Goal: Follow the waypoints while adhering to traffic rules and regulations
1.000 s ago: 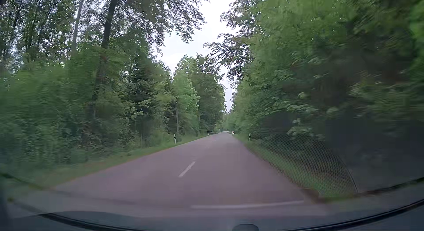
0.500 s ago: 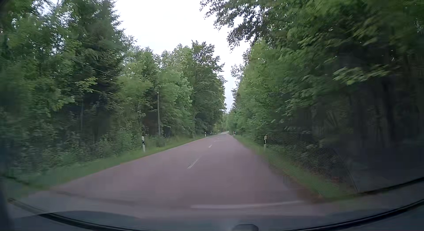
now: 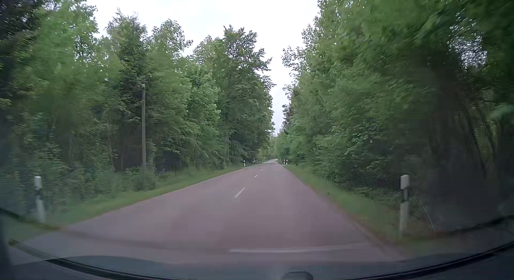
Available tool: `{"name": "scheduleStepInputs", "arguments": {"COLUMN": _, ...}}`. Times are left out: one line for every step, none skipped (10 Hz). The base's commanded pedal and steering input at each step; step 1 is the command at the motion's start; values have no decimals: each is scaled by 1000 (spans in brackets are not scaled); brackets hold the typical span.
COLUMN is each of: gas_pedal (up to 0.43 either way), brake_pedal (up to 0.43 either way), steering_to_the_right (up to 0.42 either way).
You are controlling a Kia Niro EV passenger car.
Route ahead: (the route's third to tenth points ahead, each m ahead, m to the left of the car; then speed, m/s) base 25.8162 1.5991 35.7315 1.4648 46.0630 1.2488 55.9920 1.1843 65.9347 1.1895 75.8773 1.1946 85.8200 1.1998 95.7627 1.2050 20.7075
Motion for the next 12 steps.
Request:
{"name": "scheduleStepInputs", "arguments": {"gas_pedal": 209, "brake_pedal": 0, "steering_to_the_right": -2}}
{"name": "scheduleStepInputs", "arguments": {"gas_pedal": 220, "brake_pedal": 0, "steering_to_the_right": -2}}
{"name": "scheduleStepInputs", "arguments": {"gas_pedal": 220, "brake_pedal": 0, "steering_to_the_right": -2}}
{"name": "scheduleStepInputs", "arguments": {"gas_pedal": 220, "brake_pedal": 0, "steering_to_the_right": -2}}
{"name": "scheduleStepInputs", "arguments": {"gas_pedal": 220, "brake_pedal": 0, "steering_to_the_right": -2}}
{"name": "scheduleStepInputs", "arguments": {"gas_pedal": 220, "brake_pedal": 0, "steering_to_the_right": -2}}
{"name": "scheduleStepInputs", "arguments": {"gas_pedal": 220, "brake_pedal": 0, "steering_to_the_right": -2}}
{"name": "scheduleStepInputs", "arguments": {"gas_pedal": 220, "brake_pedal": 0, "steering_to_the_right": -2}}
{"name": "scheduleStepInputs", "arguments": {"gas_pedal": 220, "brake_pedal": 0, "steering_to_the_right": -2}}
{"name": "scheduleStepInputs", "arguments": {"gas_pedal": 220, "brake_pedal": 0, "steering_to_the_right": -2}}
{"name": "scheduleStepInputs", "arguments": {"gas_pedal": 220, "brake_pedal": 0, "steering_to_the_right": -2}}
{"name": "scheduleStepInputs", "arguments": {"gas_pedal": 220, "brake_pedal": 0, "steering_to_the_right": -2}}
